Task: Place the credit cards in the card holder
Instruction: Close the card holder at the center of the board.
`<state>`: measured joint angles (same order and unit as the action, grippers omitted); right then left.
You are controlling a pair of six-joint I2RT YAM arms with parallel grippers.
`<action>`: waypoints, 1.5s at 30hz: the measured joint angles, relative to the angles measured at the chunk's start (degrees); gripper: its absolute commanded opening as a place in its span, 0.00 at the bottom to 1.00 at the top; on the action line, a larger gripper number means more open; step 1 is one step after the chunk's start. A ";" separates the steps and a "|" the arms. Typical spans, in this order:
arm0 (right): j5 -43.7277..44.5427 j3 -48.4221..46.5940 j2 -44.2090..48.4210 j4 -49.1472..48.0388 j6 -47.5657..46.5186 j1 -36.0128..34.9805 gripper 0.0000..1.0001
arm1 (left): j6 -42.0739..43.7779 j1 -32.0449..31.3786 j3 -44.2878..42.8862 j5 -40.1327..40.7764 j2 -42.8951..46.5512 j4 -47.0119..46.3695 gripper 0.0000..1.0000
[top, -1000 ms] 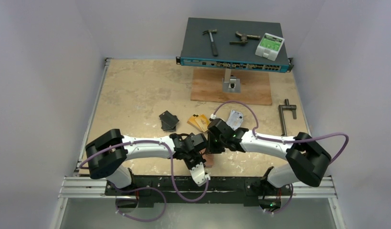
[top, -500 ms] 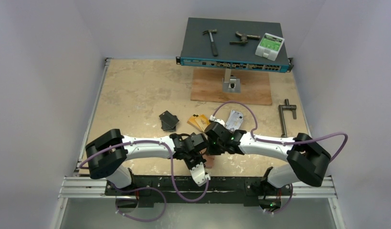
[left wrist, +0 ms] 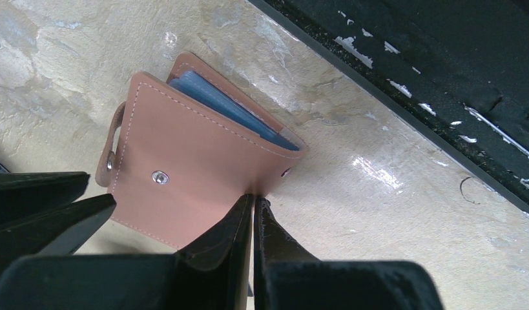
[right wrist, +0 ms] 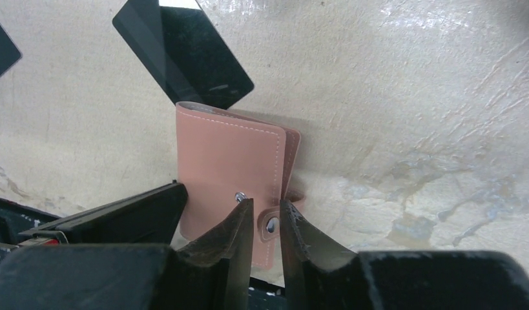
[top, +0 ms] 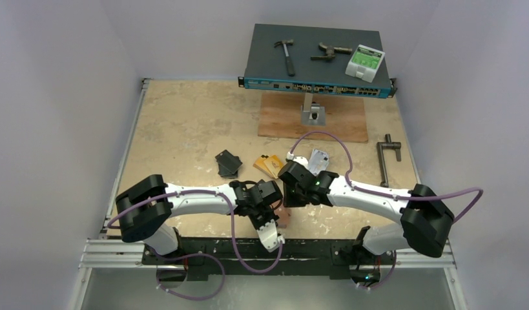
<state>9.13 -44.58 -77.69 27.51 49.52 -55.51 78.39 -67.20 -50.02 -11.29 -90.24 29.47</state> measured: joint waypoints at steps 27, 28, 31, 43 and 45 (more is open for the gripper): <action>0.33 -5.42 -4.63 9.11 -4.59 0.00 0.16 | -1.27 0.00 -0.94 0.07 -0.61 0.85 0.03; 0.26 -5.42 -4.63 9.16 -4.61 0.00 0.17 | -1.27 0.00 -1.01 0.07 -0.63 0.92 0.03; 0.09 -5.44 -4.63 9.51 -4.63 0.00 0.18 | -1.29 0.00 -1.09 0.04 -0.70 1.03 0.03; -0.44 -5.42 -1.64 12.37 -4.48 0.00 0.11 | -1.29 0.00 -1.16 0.07 -0.74 1.07 0.02; -1.11 -5.42 -1.73 12.37 -4.48 0.00 0.13 | -1.29 0.00 -1.16 0.07 -0.74 1.09 0.02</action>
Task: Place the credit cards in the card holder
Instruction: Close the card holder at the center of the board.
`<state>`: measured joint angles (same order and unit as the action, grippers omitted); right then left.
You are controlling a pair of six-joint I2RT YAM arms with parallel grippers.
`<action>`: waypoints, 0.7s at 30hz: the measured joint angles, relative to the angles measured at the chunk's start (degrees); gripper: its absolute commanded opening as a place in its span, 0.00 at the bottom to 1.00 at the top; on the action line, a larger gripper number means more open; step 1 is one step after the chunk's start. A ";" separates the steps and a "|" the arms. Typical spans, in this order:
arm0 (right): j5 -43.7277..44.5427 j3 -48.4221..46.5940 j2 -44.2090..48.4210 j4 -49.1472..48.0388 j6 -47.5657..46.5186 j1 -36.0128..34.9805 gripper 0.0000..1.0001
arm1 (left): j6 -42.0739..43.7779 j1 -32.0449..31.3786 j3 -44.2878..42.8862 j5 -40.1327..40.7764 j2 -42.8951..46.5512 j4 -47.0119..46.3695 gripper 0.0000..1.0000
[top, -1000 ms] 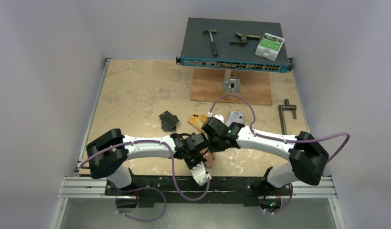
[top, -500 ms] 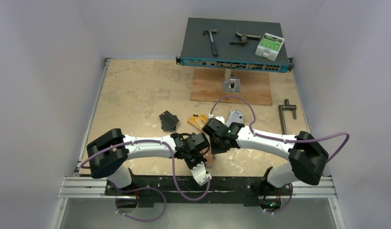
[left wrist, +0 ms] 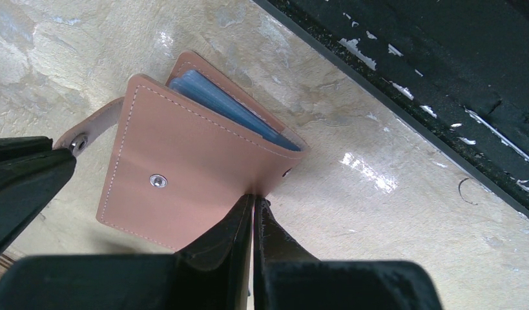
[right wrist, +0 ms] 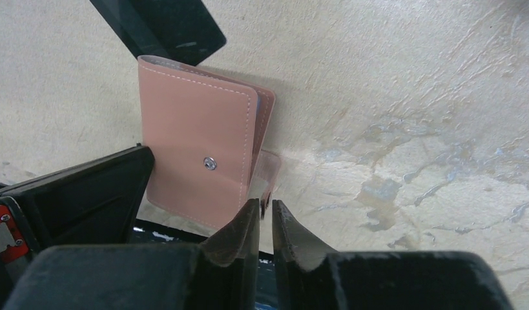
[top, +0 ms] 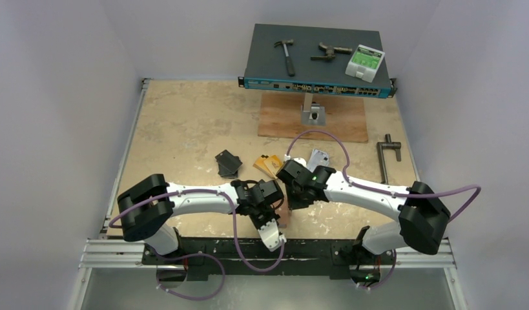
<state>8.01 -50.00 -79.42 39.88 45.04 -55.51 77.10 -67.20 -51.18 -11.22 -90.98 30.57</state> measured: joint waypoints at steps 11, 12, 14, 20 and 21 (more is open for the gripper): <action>-1.51 0.83 -0.07 -0.07 -0.02 0.00 0.09 | 0.00 0.00 -0.17 0.04 -0.11 0.17 0.02; -1.51 0.83 -0.07 -0.09 0.00 0.00 0.05 | 0.00 0.00 -0.22 0.04 -0.11 0.22 0.01; -1.51 0.83 -0.07 -0.07 -0.11 0.00 0.00 | -0.02 0.00 -0.28 0.07 -0.15 0.31 0.01; -1.18 0.85 -0.07 -0.22 0.37 0.00 0.00 | -0.02 0.00 -0.37 0.09 -0.22 0.39 0.01; -1.07 0.85 -0.07 -0.24 0.39 0.00 0.00 | -0.02 0.00 -0.37 0.09 -0.22 0.39 0.01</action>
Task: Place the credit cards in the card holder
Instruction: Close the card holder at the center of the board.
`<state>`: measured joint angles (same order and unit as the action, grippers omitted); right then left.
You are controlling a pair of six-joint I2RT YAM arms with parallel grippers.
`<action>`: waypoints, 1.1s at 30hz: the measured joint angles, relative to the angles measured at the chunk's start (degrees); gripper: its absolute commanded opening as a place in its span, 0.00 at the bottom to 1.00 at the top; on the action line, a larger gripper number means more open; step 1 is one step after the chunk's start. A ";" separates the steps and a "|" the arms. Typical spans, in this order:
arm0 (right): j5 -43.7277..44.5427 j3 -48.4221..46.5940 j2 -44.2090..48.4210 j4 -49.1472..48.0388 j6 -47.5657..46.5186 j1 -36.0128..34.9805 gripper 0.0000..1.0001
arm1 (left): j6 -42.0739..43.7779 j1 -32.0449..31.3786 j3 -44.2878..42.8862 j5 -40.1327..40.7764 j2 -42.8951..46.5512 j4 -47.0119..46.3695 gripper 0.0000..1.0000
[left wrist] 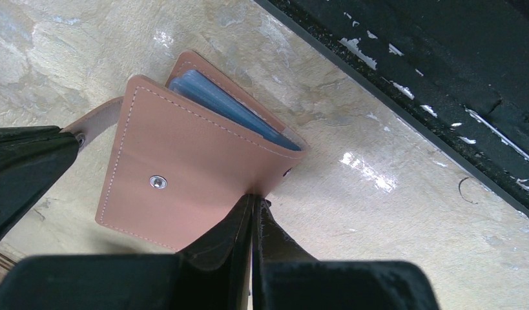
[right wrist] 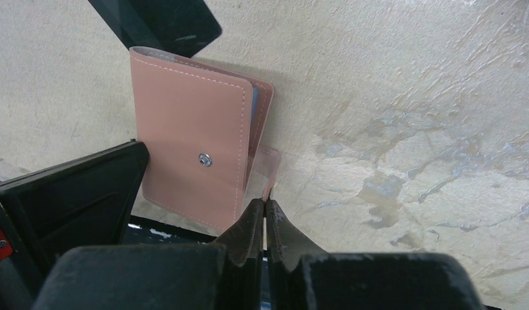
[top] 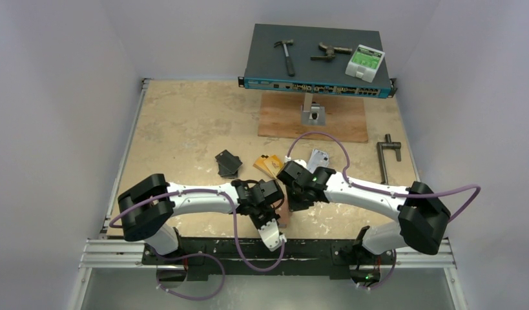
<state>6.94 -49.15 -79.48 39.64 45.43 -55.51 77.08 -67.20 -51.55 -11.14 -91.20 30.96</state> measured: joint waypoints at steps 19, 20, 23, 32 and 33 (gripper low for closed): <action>-3.80 1.84 -1.68 -7.96 -0.33 -0.04 0.00 | 0.02 0.00 -1.01 -0.04 -0.74 1.05 0.01; -4.15 1.84 -2.40 -8.55 -0.48 -0.04 0.00 | 0.02 0.00 -1.05 -0.04 -0.79 1.14 0.01; -5.03 2.01 -3.13 -10.56 -0.52 0.07 0.00 | 0.02 0.00 -1.07 0.00 -0.83 1.22 0.01; -6.43 3.02 -3.80 -14.01 -0.50 0.39 0.00 | 0.00 0.00 -1.25 0.09 -0.98 1.42 0.01; -6.43 3.04 -3.80 -14.01 -0.50 0.39 0.00 | 0.00 0.00 -1.29 0.09 -1.01 1.44 0.01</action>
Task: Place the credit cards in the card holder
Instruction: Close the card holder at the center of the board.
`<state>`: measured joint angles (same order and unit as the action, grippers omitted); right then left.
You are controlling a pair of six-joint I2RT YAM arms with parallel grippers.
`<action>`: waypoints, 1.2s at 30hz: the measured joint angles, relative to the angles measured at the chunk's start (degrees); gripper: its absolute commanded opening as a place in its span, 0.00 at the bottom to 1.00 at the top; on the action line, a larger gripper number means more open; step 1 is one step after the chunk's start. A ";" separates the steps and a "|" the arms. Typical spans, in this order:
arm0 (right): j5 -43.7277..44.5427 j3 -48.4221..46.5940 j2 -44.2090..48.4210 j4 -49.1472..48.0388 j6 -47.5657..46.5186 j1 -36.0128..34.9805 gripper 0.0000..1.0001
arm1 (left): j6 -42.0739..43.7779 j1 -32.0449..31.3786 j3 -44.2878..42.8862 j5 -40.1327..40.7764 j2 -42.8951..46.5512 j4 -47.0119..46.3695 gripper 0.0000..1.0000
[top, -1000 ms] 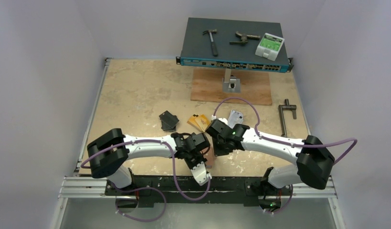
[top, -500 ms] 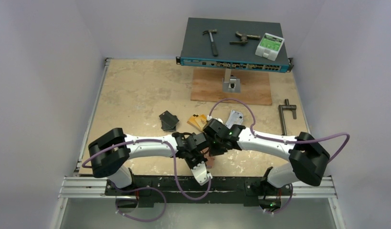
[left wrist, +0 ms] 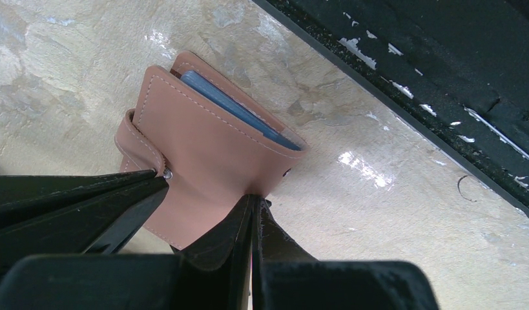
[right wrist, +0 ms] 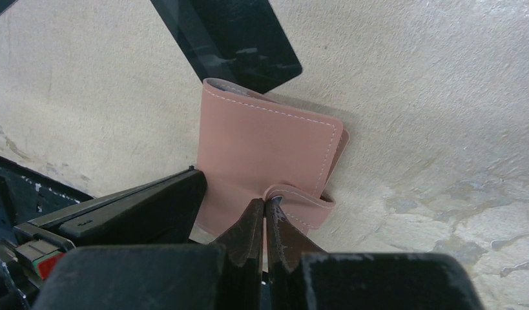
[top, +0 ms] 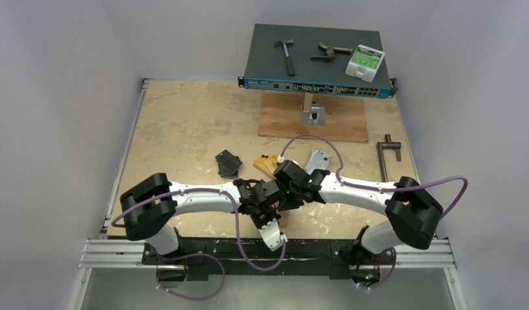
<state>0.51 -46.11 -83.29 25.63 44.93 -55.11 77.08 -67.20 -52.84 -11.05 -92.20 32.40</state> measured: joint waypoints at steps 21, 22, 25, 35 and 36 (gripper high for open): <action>-0.72 -0.02 -1.42 -0.90 -0.02 0.31 0.00 | -0.09 -0.02 -0.09 0.28 -0.17 0.22 0.01; -0.79 -0.04 -1.46 -0.90 -0.02 0.33 0.00 | -0.09 -0.02 -0.09 0.28 -0.17 0.22 0.01; -0.96 -0.04 -1.53 -0.98 0.00 0.33 0.00 | -0.11 -0.02 -0.09 0.31 -0.17 0.22 0.01; -1.29 -0.02 -1.92 -1.31 0.09 0.39 0.00 | -0.61 -0.02 -0.20 0.37 -0.20 0.39 0.01; -1.36 0.00 -1.99 -1.40 0.11 0.42 0.00 | -0.76 -0.02 -0.20 0.39 -0.20 0.39 0.01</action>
<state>-0.84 -46.11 -85.27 24.23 45.04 -54.70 76.31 -67.22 -53.04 -10.66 -92.40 32.80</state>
